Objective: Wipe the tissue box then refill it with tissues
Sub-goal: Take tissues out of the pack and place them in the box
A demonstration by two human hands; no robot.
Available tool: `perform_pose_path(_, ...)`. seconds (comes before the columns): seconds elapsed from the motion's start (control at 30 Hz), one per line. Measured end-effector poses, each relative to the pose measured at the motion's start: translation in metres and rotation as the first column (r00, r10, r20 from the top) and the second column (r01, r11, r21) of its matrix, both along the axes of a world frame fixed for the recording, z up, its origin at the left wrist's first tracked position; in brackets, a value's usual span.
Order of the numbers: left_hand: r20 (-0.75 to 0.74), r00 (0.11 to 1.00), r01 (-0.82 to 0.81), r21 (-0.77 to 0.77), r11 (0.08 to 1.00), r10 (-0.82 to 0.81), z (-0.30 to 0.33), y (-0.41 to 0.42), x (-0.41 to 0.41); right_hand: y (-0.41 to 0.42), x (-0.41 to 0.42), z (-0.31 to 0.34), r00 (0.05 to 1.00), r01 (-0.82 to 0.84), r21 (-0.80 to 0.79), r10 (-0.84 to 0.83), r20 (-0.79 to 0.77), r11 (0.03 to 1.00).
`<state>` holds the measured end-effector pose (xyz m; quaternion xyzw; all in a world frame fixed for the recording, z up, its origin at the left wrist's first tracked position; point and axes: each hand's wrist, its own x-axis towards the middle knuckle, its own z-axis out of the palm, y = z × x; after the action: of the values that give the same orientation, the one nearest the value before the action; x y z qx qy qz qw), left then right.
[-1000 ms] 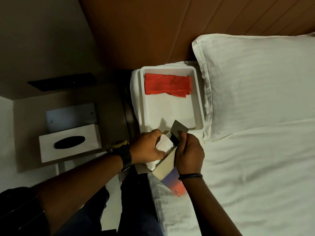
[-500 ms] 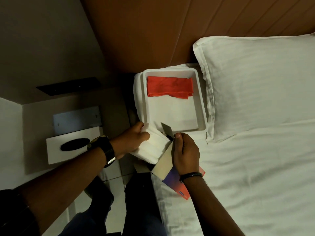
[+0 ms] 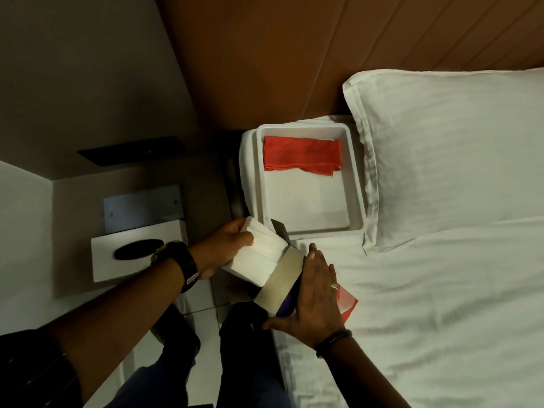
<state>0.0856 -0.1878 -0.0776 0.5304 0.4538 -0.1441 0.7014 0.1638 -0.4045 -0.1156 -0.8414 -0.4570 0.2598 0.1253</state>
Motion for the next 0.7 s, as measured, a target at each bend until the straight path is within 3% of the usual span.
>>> perform_pose_path(0.2, 0.035, 0.995, -0.097, -0.003, 0.995, 0.097, 0.004, 0.018, -0.008, 0.024, 0.003, 0.002, 0.989, 0.081, 0.182, -0.103, 0.111, 0.980)
perform_pose_path(0.43, 0.134, 0.939, -0.319, -0.006, 0.948, 0.317, 0.015, 0.053, -0.031, 0.031, 0.030, 0.008, 0.973, 0.217, 0.123, -0.224, 0.050, 0.968)
perform_pose_path(0.7, 0.143, 0.835, -0.536, -0.007, 0.844, 0.531, 0.019, 0.069, -0.055, 0.057, 0.016, 0.008, 0.966, 0.186, 0.024, -0.188, 0.178, 0.982)
